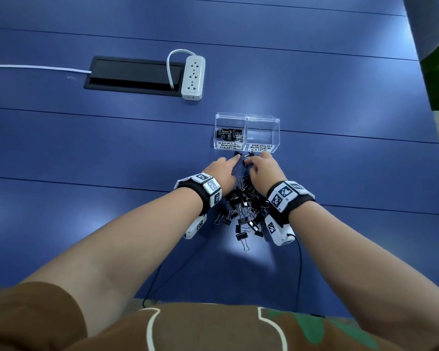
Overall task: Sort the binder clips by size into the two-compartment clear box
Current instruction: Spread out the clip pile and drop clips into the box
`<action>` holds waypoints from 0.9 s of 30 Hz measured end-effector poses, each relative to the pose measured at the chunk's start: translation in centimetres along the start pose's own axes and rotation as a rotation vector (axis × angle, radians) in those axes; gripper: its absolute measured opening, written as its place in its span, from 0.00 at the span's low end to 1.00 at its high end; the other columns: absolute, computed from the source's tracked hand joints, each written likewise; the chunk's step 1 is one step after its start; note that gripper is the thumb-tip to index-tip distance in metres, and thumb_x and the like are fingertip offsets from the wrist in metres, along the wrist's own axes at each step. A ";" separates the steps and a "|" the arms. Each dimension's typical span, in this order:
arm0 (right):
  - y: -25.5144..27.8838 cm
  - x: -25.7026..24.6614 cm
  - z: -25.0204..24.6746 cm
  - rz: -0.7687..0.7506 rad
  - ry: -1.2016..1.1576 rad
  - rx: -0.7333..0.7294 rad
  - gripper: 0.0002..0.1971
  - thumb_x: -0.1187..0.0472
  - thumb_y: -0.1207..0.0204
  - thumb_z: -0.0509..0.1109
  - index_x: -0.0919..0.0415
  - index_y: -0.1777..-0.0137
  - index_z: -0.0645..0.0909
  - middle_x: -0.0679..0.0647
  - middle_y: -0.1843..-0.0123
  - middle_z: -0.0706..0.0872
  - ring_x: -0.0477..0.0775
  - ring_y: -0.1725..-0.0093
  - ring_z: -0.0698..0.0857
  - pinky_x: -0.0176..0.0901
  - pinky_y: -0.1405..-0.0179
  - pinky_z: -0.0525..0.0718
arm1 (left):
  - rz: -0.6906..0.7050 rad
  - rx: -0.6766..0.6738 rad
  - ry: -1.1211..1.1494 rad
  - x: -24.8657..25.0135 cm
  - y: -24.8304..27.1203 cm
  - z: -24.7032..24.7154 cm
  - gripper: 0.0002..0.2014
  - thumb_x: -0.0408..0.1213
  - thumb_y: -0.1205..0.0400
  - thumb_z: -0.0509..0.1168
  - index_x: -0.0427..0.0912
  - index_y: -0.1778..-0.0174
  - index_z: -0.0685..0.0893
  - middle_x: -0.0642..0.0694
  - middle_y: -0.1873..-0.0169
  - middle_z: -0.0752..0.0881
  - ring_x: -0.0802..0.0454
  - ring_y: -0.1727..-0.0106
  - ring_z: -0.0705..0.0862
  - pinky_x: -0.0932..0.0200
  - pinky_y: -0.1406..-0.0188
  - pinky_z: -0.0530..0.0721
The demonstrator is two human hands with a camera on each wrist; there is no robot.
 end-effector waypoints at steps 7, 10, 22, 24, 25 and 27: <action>0.1 -0.4 0.8 -0.016 0.044 -0.029 0.14 0.66 0.22 0.62 0.63 0.37 0.79 0.62 0.38 0.76 0.65 0.45 0.82 0.53 0.42 0.81 | 0.003 0.096 0.060 -1.6 1.0 -0.5 0.20 0.35 0.22 0.58 0.51 0.34 0.74 0.44 0.40 0.78 0.42 0.46 0.81 0.43 0.45 0.84; -0.2 -0.3 0.7 0.003 0.039 -0.024 0.14 0.64 0.23 0.65 0.62 0.37 0.77 0.60 0.37 0.76 0.61 0.43 0.81 0.50 0.41 0.79 | 0.010 0.155 0.124 -1.8 1.0 -1.1 0.21 0.34 0.23 0.59 0.51 0.33 0.73 0.44 0.39 0.79 0.43 0.50 0.82 0.44 0.46 0.85; -0.5 -0.7 -1.7 0.081 -0.181 0.034 0.04 0.62 0.25 0.68 0.60 0.53 0.83 0.52 0.52 0.83 0.50 0.56 0.82 0.40 0.52 0.81 | -0.097 0.124 0.035 -0.5 -0.7 -0.5 0.17 0.32 0.18 0.56 0.41 0.32 0.72 0.36 0.37 0.69 0.39 0.60 0.75 0.45 0.55 0.82; -0.9 -1.2 -3.3 0.112 -0.347 0.041 0.03 0.61 0.24 0.69 0.59 0.54 0.83 0.47 0.62 0.83 0.45 0.66 0.79 0.33 0.64 0.79 | -0.062 0.146 -0.016 0.2 -0.6 -0.7 0.15 0.38 0.16 0.59 0.38 0.36 0.72 0.36 0.37 0.70 0.36 0.53 0.80 0.43 0.54 0.82; -1.4 -1.6 -4.1 0.116 -0.412 0.039 0.03 0.60 0.24 0.70 0.58 0.56 0.84 0.46 0.66 0.83 0.44 0.71 0.75 0.32 0.70 0.76 | -0.043 0.150 -0.057 0.4 -0.6 -0.7 0.15 0.40 0.16 0.60 0.37 0.36 0.72 0.36 0.37 0.70 0.35 0.49 0.81 0.43 0.53 0.82; -2.6 -2.5 -5.5 0.128 -0.499 0.039 0.06 0.58 0.25 0.70 0.55 0.62 0.85 0.47 0.71 0.82 0.46 0.76 0.71 0.36 0.75 0.74 | -0.012 0.148 -0.121 0.9 -0.6 -0.6 0.14 0.39 0.16 0.61 0.37 0.38 0.71 0.36 0.37 0.71 0.36 0.46 0.81 0.44 0.54 0.82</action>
Point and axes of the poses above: each hand's wrist, its own y-axis away from the middle knuckle, its own z-axis out of the palm, x = y × z, the point moved 7 cm from there along -y, towards the middle knuckle
